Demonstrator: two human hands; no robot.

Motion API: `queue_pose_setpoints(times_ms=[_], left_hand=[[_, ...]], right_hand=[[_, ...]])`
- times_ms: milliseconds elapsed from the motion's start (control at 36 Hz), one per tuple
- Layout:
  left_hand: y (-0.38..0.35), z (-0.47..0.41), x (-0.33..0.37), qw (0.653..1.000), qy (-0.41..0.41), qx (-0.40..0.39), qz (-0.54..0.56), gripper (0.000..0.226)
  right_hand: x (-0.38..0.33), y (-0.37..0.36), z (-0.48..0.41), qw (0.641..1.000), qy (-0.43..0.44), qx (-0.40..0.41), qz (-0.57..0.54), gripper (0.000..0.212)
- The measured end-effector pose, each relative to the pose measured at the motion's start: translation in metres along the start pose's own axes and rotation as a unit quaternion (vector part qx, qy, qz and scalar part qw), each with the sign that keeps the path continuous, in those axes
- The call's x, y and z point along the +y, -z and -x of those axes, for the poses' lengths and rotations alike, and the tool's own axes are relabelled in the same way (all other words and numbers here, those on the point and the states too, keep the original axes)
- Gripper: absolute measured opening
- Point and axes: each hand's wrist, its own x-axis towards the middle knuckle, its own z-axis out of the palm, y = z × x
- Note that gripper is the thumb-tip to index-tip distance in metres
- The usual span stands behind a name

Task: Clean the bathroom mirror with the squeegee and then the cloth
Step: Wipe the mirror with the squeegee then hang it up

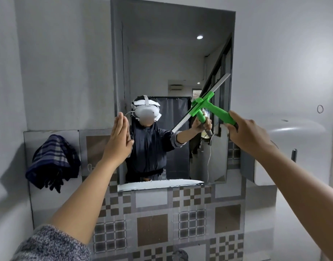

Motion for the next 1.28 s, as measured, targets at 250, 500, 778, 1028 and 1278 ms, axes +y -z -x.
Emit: queue_pose_setpoints(times_ms=[250,500,778,1028,1278], left_hand=[[-0.001,0.004,0.003,1.0,0.004,0.016,-0.016,0.081],[0.0,0.006,0.002,1.0,-0.001,0.016,-0.021,0.08],[0.0,0.008,0.002,1.0,-0.006,0.011,-0.018,0.081],[0.0,0.012,-0.007,0.999,-0.021,0.001,-0.026,0.08],[-0.001,0.011,-0.004,0.999,-0.033,-0.005,-0.023,0.08]], right_hand=[[-0.019,-0.016,0.02,0.993,-0.095,-0.019,-0.062,0.039],[-0.047,-0.034,0.037,0.98,-0.163,-0.02,-0.115,0.032],[-0.076,-0.049,0.047,0.952,-0.226,-0.022,-0.205,0.032],[-0.111,-0.055,0.052,0.919,-0.278,-0.021,-0.278,0.03],[-0.143,-0.064,0.046,0.858,-0.33,0.007,-0.394,0.032]])
